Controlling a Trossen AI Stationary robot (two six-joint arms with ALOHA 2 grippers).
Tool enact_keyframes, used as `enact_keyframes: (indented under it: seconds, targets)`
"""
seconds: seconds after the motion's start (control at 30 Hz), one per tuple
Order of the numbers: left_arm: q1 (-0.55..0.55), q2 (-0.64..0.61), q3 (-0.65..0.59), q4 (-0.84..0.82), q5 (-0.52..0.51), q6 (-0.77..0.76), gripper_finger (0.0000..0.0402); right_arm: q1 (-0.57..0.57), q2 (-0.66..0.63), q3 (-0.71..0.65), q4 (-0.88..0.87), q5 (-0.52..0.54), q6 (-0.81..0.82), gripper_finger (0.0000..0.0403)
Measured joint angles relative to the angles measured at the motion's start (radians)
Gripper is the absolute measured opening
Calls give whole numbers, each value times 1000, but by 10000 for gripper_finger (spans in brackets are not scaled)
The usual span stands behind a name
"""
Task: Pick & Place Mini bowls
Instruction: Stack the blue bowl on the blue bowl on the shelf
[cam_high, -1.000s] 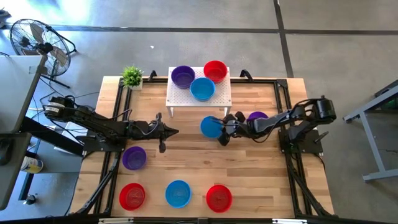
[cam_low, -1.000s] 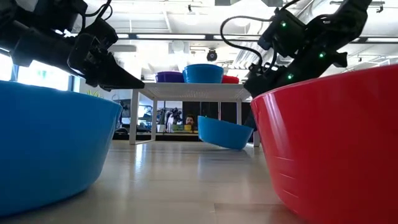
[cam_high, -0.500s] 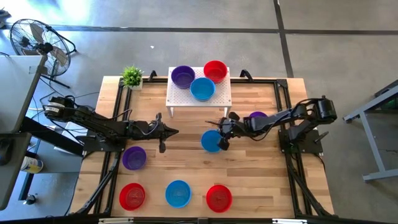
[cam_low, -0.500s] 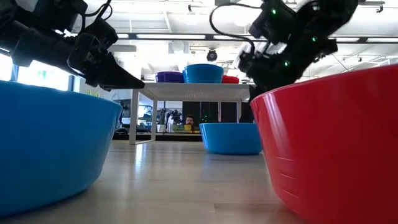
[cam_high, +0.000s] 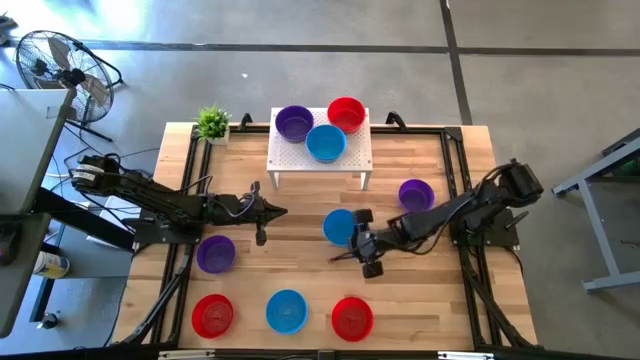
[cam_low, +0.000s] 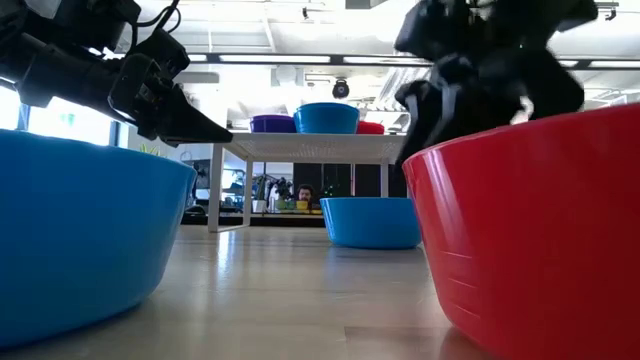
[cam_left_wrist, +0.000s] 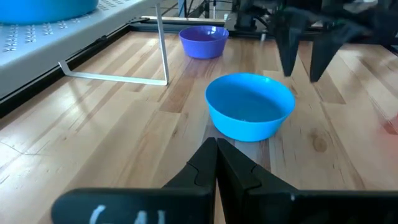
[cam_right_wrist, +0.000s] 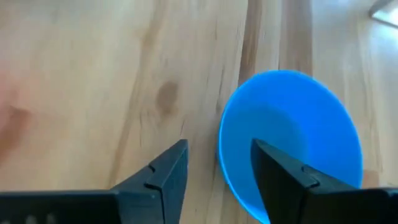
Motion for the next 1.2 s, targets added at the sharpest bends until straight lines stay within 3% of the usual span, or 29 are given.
enact_keyframes:
  seconds: [0.27, 0.5, 0.73, 0.93, 1.2]
  targets:
    - [0, 0, 0, -2, -3, 0, 1, -5, 127, -1, 8, 63, -88, 127]
    - [0, 0, 0, -6, -3, 0, 1, -18, 152, -1, 16, 83, -163, 14]
    - [0, 0, 0, -13, -2, 0, 1, -9, 152, 55, -31, 45, -213, 4]
    - [0, 0, 0, -10, -2, 0, 1, -15, 121, 204, -190, 23, -201, 2]
    - [0, 0, 0, 4, -2, 0, 1, -123, 118, 595, -486, 46, -190, 1]
